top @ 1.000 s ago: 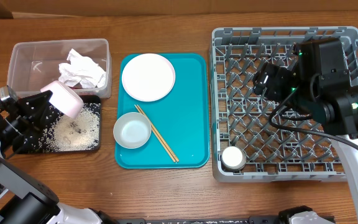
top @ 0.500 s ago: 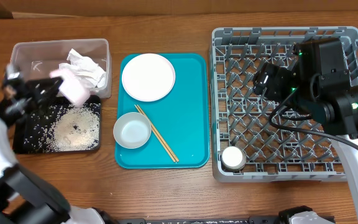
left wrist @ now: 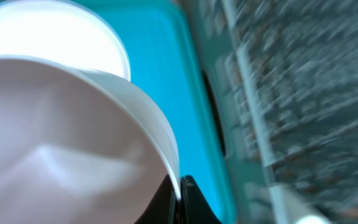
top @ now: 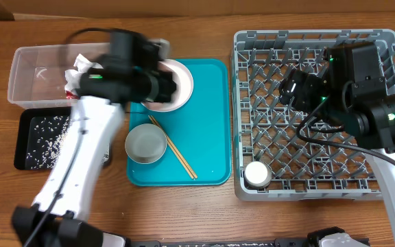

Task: Sort waste into correct bins and load items into the dishwasher
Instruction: 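Return the empty pink bowl to the teal tray with the left gripper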

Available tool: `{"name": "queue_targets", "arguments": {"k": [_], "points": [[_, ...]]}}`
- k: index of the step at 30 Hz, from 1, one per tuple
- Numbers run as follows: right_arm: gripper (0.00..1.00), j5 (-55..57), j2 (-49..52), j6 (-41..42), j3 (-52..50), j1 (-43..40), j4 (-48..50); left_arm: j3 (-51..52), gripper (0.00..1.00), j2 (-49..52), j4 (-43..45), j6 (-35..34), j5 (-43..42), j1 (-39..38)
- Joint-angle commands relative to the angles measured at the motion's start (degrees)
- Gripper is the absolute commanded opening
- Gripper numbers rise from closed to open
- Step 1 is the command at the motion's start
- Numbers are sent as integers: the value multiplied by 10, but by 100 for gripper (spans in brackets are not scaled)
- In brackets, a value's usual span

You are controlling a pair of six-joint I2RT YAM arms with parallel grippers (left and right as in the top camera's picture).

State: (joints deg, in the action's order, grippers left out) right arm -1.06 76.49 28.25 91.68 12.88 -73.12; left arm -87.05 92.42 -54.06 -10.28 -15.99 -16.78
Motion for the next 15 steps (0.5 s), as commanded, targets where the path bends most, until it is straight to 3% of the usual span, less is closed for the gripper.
{"name": "queue_targets", "arguments": {"k": [1, 13, 15], "points": [[95, 3, -2, -5, 12, 0, 1, -4, 4, 47, -16, 15, 180, -64], [95, 3, 0, -5, 6, 0, -5, -4, 4, 184, -29, 15, 169, -152], [95, 3, 1, -5, 3, 0, -5, -4, 8, 190, -28, 15, 165, -156]]}}
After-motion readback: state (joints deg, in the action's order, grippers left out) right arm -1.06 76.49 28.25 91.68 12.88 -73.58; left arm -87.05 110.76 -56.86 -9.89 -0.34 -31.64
